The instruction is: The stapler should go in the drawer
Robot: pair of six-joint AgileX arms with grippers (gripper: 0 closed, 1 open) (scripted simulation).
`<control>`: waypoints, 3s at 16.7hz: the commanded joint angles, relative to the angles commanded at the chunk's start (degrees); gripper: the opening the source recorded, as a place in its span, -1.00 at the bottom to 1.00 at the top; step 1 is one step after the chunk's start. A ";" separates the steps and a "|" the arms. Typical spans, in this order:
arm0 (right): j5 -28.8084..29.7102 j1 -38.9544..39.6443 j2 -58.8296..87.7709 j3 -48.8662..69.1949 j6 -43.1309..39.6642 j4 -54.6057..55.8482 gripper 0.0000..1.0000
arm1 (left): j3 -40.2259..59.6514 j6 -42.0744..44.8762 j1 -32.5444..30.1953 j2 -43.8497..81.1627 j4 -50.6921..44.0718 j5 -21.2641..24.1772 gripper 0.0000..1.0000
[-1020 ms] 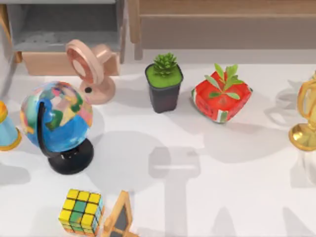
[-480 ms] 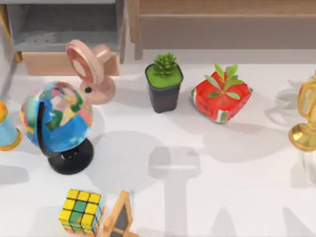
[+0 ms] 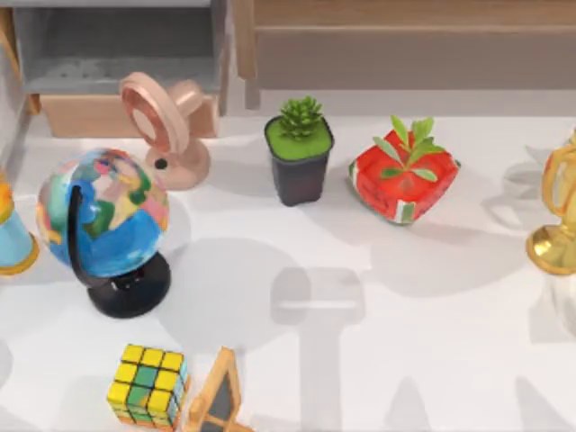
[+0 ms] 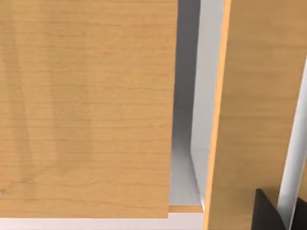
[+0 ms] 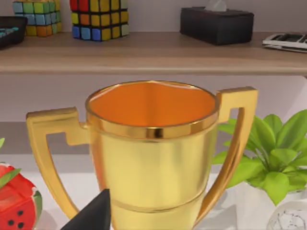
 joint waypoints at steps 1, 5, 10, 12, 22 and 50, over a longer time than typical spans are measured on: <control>0.00 0.00 0.00 0.00 0.00 0.00 1.00 | 1.06 -0.06 -0.85 0.62 -0.87 -0.84 -1.00; 0.00 0.00 0.00 0.00 0.00 0.00 1.00 | 1.20 -0.18 -0.96 1.04 -1.49 -1.19 -1.00; 0.00 0.00 0.00 0.00 0.00 0.00 1.00 | 7.70 -0.17 -3.21 4.00 -4.79 -3.44 -1.00; 0.00 0.00 0.00 0.00 0.00 0.00 1.00 | 12.27 -0.48 -4.73 5.74 -7.03 -4.92 -1.00; 0.00 0.00 0.00 0.00 0.00 0.00 1.00 | 19.45 -0.29 -6.88 9.48 -11.58 -7.17 -1.00; 0.00 0.00 0.00 0.00 0.00 0.00 1.00 | 31.29 -0.70 -9.70 14.62 -17.81 -10.00 1.00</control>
